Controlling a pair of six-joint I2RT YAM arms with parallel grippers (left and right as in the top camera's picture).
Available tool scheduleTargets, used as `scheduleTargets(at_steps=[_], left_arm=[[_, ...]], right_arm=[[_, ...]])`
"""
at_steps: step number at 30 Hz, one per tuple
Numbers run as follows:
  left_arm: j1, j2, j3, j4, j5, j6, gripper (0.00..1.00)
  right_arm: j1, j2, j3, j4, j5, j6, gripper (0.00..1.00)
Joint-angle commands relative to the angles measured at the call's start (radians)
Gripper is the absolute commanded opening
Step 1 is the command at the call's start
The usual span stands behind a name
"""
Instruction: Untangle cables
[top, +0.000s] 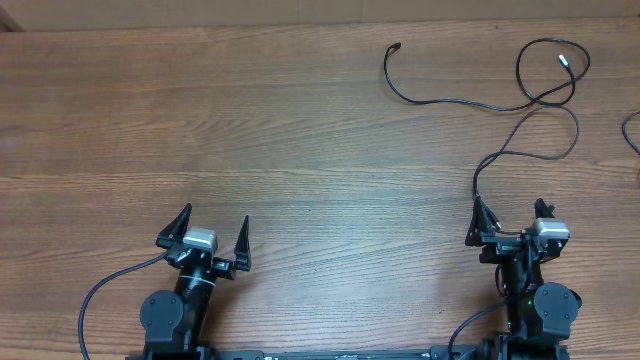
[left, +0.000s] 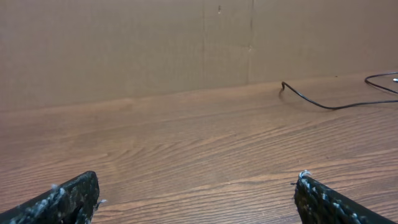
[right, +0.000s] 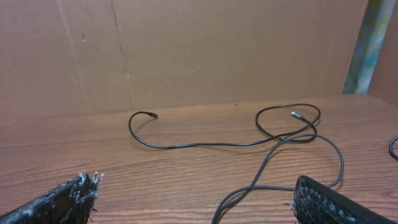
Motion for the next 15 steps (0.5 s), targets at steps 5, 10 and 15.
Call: scheduleTargets(at_steps=[5, 10, 15], left_arm=[[0.000, -0.006, -0.004, 0.000, 0.008, -0.010, 1.00], [0.000, -0.006, -0.004, 0.000, 0.005, -0.010, 0.99], [0.000, -0.006, -0.004, 0.001, 0.005, -0.010, 1.00]], right_arm=[[-0.002, -0.002, -0.011, 0.005, 0.006, -0.005, 1.00], [0.008, -0.002, -0.011, 0.005, 0.006, -0.005, 1.00], [0.084, -0.002, -0.011, 0.005, 0.006, -0.005, 1.00]])
